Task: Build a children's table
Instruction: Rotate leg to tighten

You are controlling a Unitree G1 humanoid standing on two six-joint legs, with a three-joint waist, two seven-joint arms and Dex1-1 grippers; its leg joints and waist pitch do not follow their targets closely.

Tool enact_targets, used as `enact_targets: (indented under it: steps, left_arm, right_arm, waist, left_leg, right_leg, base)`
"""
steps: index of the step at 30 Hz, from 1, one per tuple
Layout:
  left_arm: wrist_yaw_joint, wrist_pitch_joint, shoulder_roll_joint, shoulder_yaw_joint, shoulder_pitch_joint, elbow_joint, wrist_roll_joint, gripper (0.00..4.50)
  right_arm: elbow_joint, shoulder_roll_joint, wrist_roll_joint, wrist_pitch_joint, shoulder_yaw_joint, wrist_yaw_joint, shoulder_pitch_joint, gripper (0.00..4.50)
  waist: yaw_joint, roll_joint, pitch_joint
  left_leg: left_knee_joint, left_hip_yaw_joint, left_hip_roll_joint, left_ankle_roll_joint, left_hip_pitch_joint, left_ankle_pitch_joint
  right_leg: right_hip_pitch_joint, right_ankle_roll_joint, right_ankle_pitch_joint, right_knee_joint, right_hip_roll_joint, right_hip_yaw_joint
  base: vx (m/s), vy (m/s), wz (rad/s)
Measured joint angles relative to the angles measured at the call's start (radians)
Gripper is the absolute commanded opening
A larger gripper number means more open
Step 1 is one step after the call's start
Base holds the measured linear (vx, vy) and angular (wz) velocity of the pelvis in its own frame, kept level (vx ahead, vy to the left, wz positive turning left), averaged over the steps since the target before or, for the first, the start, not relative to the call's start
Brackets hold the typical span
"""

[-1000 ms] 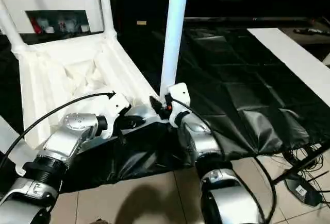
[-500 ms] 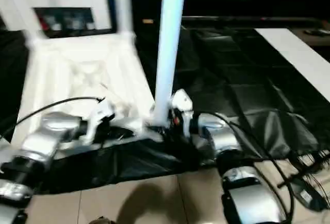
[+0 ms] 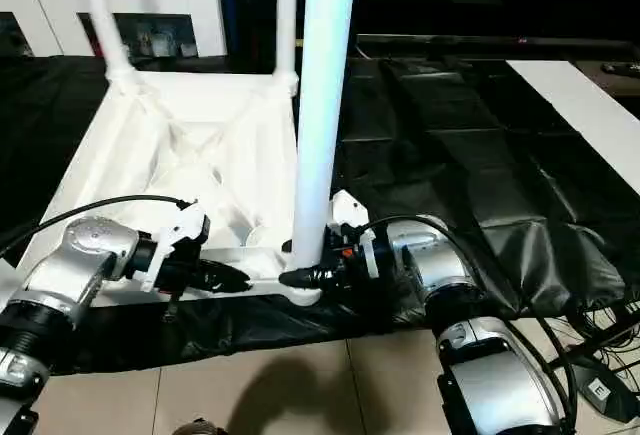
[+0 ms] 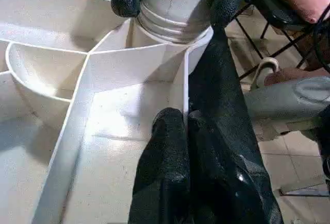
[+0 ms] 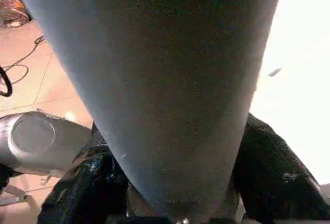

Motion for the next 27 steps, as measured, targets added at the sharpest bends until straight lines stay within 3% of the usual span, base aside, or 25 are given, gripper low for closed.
enact_targets:
  steps: [8, 14, 21, 25, 26, 27]
  left_arm:
    - [0.019, -0.001, -0.006, 0.001, 0.000, 0.004, 0.001, 0.00]
    - [0.224, 0.025, -0.069, 0.035, -0.014, 0.022, 0.033, 0.00]
    - [0.503, 0.122, -0.194, 0.060, -0.014, -0.026, 0.089, 0.00]
    - [0.573, 0.140, -0.237, 0.058, -0.001, -0.054, 0.112, 0.00]
    - [0.572, 0.140, -0.237, 0.058, 0.001, -0.056, 0.112, 0.00]
    - [0.572, 0.140, -0.237, 0.058, 0.003, -0.061, 0.112, 0.00]
  right_arm:
    - [-0.040, 0.007, 0.007, 0.012, -0.019, -0.039, 0.035, 2.38]
    - [0.003, 0.069, 0.010, 0.013, -0.105, -0.370, 0.043, 2.33]
    - [0.052, 0.195, 0.008, 0.014, -0.215, -0.847, 0.022, 2.30]
    - [0.067, 0.222, -0.026, -0.003, -0.227, -0.963, 0.007, 2.30]
    - [0.067, 0.222, -0.028, -0.013, -0.227, -0.965, 0.010, 2.86]
    - [0.067, 0.223, -0.028, -0.020, -0.227, -0.965, 0.012, 3.00]
  waist:
    - [0.003, 0.000, 0.000]
    - [-0.014, -0.001, 0.000]
    - [-0.047, 0.000, -0.001]
    - [-0.051, 0.003, -0.003]
    - [-0.051, 0.004, -0.004]
    - [-0.051, 0.005, -0.004]
  left_leg:
    - [0.000, 0.000, 0.000, 0.000, 0.001, 0.000]
    - [0.002, -0.001, 0.000, -0.002, 0.005, 0.001]
    - [0.001, -0.001, 0.000, -0.003, 0.007, 0.002]
    - [0.000, -0.001, -0.001, -0.003, 0.005, 0.002]
    - [0.000, -0.001, -0.001, -0.003, 0.005, 0.002]
    - [-0.001, -0.001, -0.001, -0.003, 0.005, 0.002]
  right_leg:
    - [0.001, 0.000, 0.000, 0.000, 0.000, 0.000]
    - [0.002, 0.004, -0.001, 0.001, 0.000, 0.001]
    - [0.003, 0.005, 0.001, -0.001, 0.000, 0.001]
    - [0.003, 0.005, 0.001, -0.002, 0.000, 0.001]
    - [0.003, 0.005, 0.000, -0.002, 0.000, 0.001]
    - [0.003, 0.006, 0.001, -0.002, 0.000, 0.001]
  base:
    - [0.000, 0.000, 0.00]
    - [0.000, 0.000, 0.00]
    - [0.000, 0.000, 0.00]
    - [0.000, 0.000, 0.00]
    - [0.000, 0.000, 0.00]
    - [0.000, 0.000, 0.00]
